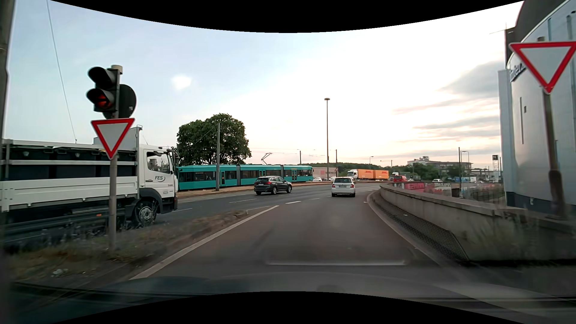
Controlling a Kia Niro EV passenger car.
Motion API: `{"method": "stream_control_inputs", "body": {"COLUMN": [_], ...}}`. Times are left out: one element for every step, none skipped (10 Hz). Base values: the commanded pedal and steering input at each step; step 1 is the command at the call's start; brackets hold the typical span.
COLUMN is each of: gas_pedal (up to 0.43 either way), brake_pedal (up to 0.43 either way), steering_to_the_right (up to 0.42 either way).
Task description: Follow the waypoints while adhering to traffic rules and regulations
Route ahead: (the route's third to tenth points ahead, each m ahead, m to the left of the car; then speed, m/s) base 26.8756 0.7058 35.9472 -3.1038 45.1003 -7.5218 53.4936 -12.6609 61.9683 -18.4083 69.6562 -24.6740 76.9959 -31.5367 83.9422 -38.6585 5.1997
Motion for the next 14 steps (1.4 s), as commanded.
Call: {"method": "stream_control_inputs", "body": {"gas_pedal": [0.000, 0.000, 0.000, 0.000, 0.000, 0.000, 0.000, 0.000, 0.000, 0.000, 0.000, 0.000, 0.000, 0.000], "brake_pedal": [0.226, 0.220, 0.220, 0.220, 0.226, 0.226, 0.226, 0.232, 0.226, 0.232, 0.232, 0.232, 0.232, 0.232], "steering_to_the_right": [0.036, 0.036, 0.035, 0.034, 0.034, 0.033, 0.032, 0.029, 0.027, 0.027, 0.027, 0.027, 0.027, 0.027]}}
